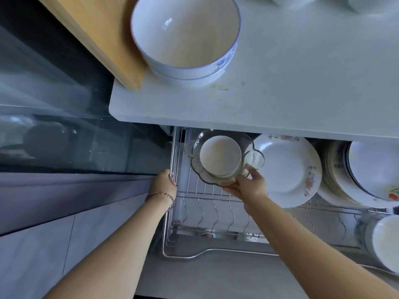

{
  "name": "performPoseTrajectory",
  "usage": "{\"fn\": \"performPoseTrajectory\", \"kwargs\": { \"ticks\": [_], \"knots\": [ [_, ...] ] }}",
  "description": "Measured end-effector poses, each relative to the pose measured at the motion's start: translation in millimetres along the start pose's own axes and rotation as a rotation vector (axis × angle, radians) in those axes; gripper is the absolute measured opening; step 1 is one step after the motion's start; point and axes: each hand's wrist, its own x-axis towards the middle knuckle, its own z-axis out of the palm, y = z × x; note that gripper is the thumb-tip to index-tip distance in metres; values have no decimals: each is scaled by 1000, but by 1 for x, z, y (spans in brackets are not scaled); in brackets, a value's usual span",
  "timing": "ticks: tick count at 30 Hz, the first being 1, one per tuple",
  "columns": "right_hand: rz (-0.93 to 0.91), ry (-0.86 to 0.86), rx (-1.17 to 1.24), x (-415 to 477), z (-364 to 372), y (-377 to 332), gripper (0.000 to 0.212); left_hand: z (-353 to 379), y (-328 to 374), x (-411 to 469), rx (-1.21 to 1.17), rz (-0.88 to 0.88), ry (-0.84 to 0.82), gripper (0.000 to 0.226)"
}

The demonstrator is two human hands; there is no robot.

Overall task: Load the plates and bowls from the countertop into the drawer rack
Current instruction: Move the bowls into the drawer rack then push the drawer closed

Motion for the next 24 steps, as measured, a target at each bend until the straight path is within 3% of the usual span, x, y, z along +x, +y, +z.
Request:
{"fn": "performPoseTrajectory", "kwargs": {
  "ticks": [4,7,12,24],
  "knots": [
    [-19,56,-36,33,23,-1,62,-2,6,1,48,4,1,20],
    [-50,86,-114,49,32,1,52,-4,9,1,60,2,-15,15],
    [-28,68,-128,76,41,8,40,-3,9,3,86,-4,-25,27],
    [48,119,-9,96,54,14,30,-4,9,7,96,-19,-34,29]
  ]
}}
